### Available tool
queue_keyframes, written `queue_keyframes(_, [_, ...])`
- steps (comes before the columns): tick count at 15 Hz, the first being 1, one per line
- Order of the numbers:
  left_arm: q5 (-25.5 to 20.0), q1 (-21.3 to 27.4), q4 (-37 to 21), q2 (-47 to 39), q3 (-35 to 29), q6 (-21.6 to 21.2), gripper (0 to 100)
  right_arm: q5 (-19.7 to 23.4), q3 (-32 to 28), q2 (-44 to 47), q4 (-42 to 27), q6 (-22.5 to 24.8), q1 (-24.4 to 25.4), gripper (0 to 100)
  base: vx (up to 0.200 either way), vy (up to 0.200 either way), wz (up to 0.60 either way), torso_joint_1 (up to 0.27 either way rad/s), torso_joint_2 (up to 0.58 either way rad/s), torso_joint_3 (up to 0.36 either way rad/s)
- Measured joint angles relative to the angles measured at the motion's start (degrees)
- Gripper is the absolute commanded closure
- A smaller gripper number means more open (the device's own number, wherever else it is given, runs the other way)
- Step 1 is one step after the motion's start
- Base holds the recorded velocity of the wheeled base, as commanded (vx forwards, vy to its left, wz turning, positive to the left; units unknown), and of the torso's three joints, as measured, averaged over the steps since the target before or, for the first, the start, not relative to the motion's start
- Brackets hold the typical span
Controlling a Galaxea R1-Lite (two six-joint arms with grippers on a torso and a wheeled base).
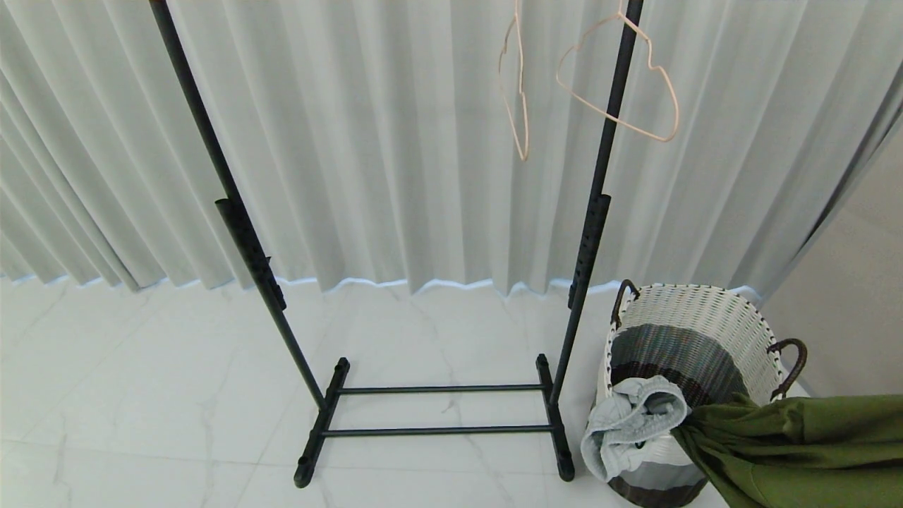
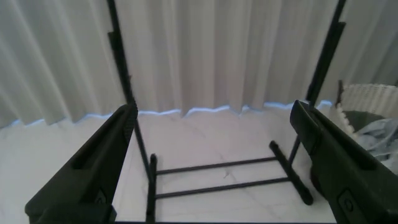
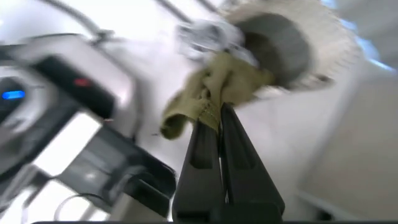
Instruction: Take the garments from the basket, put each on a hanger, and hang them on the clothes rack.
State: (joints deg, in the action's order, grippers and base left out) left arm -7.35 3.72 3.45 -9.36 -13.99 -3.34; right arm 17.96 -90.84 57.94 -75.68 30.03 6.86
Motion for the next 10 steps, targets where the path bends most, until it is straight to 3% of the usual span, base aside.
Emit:
queue_keyframes(5, [-2.8, 6.6, 0.5, -20.4, -11.1, 0.3, 0, 1.8, 10.2, 3.9, 11.2, -9.6, 5.5, 100, 0.000, 0.000, 0.00, 0.000, 0.00, 0.000])
queue_keyframes(10, [-4.0, 20.8, 4.1, -44.5, -16.8, 0.9, 0, 1.4, 25.5, 5.5, 30.2, -15.6, 8.2, 100, 0.000, 0.000, 0.00, 0.000, 0.00, 0.000])
